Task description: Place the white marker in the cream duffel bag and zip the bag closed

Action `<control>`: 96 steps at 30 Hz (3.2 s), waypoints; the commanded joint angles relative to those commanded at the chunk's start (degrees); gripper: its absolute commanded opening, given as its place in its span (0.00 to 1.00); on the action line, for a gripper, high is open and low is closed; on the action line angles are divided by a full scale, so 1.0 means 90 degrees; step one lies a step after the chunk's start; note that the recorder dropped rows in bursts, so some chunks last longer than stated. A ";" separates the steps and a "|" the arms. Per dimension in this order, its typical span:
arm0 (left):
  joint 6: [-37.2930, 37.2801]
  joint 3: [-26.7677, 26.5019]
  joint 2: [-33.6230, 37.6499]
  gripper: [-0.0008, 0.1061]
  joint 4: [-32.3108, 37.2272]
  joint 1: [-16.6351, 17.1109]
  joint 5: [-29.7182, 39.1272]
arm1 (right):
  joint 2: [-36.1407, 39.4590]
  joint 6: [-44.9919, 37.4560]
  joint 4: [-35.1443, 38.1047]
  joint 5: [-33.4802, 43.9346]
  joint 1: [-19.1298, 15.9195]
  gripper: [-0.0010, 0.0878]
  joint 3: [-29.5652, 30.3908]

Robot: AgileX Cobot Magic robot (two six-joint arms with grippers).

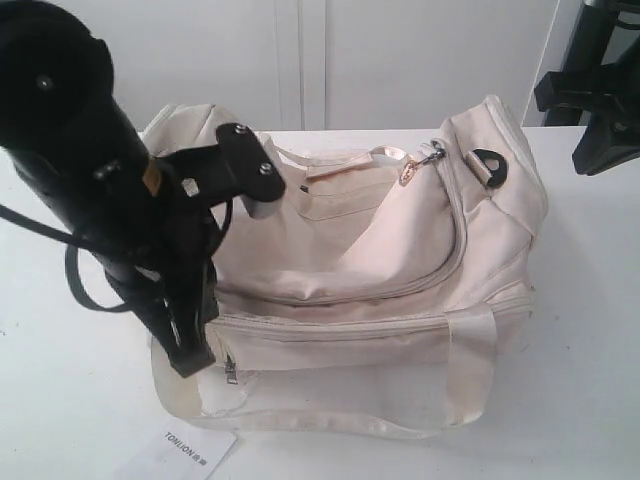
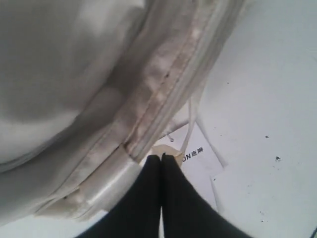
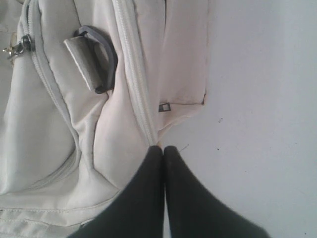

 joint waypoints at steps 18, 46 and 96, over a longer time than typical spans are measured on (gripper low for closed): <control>-0.1042 0.0000 -0.0178 0.01 0.0000 0.2035 0.0026 | 0.0000 0.0000 -0.0011 0.0000 0.0000 0.01 0.0000; -0.1492 0.2080 -0.2719 0.01 -0.0789 0.4191 0.0297 | 0.0000 0.0000 0.0011 -0.0034 0.0000 0.01 0.0000; -0.1470 0.5308 -0.7076 0.01 -0.0643 0.5025 -0.2374 | 0.0000 0.0000 0.0011 -0.0034 0.0000 0.01 0.0000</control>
